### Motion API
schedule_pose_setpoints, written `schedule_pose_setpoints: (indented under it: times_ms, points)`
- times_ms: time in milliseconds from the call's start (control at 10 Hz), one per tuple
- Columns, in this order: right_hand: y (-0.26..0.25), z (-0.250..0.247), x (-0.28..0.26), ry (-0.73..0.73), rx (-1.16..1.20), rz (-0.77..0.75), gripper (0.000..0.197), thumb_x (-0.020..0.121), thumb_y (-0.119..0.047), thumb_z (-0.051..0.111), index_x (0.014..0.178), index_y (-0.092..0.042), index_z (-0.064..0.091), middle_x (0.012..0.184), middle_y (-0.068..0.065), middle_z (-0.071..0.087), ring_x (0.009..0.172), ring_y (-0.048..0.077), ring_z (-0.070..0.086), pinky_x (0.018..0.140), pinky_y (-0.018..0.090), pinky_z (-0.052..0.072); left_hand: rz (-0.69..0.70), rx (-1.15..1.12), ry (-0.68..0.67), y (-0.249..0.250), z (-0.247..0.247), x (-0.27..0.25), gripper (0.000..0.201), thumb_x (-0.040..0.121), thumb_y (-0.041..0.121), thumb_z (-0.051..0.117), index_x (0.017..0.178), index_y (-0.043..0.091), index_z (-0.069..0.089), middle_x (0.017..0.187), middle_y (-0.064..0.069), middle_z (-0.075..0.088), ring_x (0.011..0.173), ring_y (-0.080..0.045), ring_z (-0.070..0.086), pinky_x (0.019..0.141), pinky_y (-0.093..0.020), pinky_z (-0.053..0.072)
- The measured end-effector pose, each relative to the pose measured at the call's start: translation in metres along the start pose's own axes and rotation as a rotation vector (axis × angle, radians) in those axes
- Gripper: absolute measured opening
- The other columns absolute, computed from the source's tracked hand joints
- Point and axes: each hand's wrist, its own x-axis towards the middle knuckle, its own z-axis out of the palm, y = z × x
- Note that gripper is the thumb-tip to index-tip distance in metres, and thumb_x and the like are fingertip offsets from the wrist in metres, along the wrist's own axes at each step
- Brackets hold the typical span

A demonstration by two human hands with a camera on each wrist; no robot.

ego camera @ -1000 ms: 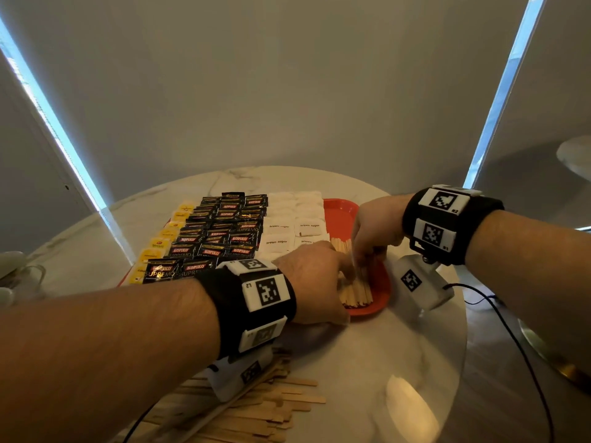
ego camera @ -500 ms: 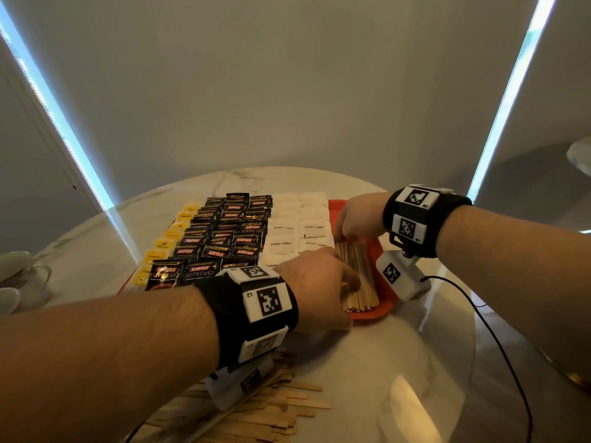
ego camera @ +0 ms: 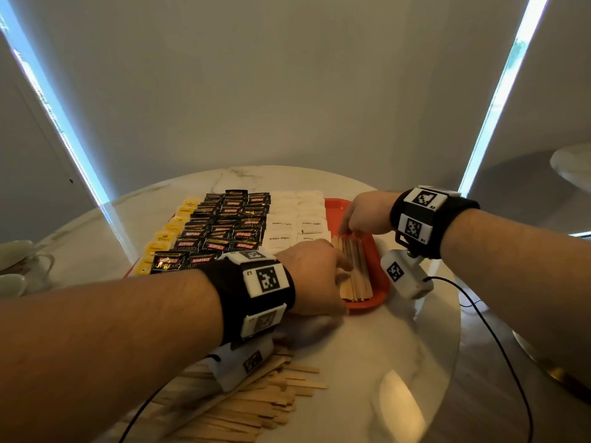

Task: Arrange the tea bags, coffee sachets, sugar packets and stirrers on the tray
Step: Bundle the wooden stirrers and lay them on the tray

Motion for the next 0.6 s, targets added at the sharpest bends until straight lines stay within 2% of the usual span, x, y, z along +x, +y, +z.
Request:
schedule_pose_setpoints:
  times_ms: [100, 200, 300, 400, 500, 600]
  points:
    - [-0.004, -0.001, -0.008, 0.006, -0.229, -0.021, 0.03, 0.097, -0.018, 0.056, 0.122, -0.014, 0.072, 0.12, 0.006, 0.07, 0.102, 0.022, 0.065, 0.086, 0.032, 0.055, 0.0, -0.06, 0.066, -0.006, -0.014, -0.019, 0.064, 0.085, 0.047, 0.077, 0.145, 0.036, 0.057, 0.144, 0.009, 0.057, 0.123, -0.012, 0.057, 0.099, -0.031, 0.05]
    - [-0.023, -0.006, -0.031, 0.128, -0.065, -0.051, 0.023, 0.096, -0.026, 0.058, 0.111, -0.024, 0.075, 0.108, -0.002, 0.073, 0.1, 0.018, 0.066, 0.088, 0.035, 0.056, -0.026, -0.165, 0.1, -0.019, -0.032, -0.049, 0.044, 0.092, 0.046, 0.074, 0.133, 0.036, 0.064, 0.128, 0.018, 0.064, 0.1, 0.001, 0.059, 0.082, -0.021, 0.048]
    - [-0.059, 0.002, -0.068, 0.059, 0.09, -0.227, 0.011, 0.094, -0.034, 0.065, 0.101, -0.031, 0.074, 0.092, -0.005, 0.075, 0.087, 0.013, 0.069, 0.073, 0.027, 0.055, -0.096, -0.212, 0.128, -0.042, -0.039, -0.087, 0.018, 0.094, 0.038, 0.072, 0.112, 0.037, 0.071, 0.106, 0.018, 0.07, 0.086, 0.004, 0.062, 0.07, -0.016, 0.045]
    - [-0.101, 0.022, -0.105, -0.085, 0.023, -0.416, 0.021, 0.091, -0.048, 0.068, 0.107, -0.034, 0.07, 0.1, -0.008, 0.072, 0.091, 0.012, 0.067, 0.077, 0.028, 0.057, -0.209, -0.153, 0.111, -0.069, -0.036, -0.131, 0.011, 0.092, 0.033, 0.071, 0.103, 0.035, 0.072, 0.095, 0.015, 0.07, 0.078, 0.001, 0.062, 0.068, -0.019, 0.047]
    - [-0.134, 0.044, -0.136, -0.124, -0.149, -0.56, 0.062, 0.079, -0.068, 0.072, 0.131, -0.037, 0.056, 0.117, -0.014, 0.062, 0.103, 0.009, 0.059, 0.091, 0.032, 0.053, -0.318, -0.049, -0.008, -0.093, -0.025, -0.175, 0.03, 0.085, 0.049, 0.076, 0.111, 0.038, 0.065, 0.1, 0.013, 0.067, 0.085, -0.002, 0.063, 0.074, -0.025, 0.055]
    - [-0.157, 0.067, -0.151, -0.149, -0.354, -0.604, 0.111, 0.059, -0.087, 0.071, 0.151, -0.036, 0.034, 0.138, -0.011, 0.048, 0.119, 0.013, 0.05, 0.101, 0.037, 0.049, -0.389, 0.007, -0.097, -0.107, -0.011, -0.207, 0.063, 0.072, 0.065, 0.082, 0.123, 0.043, 0.054, 0.11, 0.015, 0.061, 0.088, -0.002, 0.062, 0.079, -0.026, 0.057]
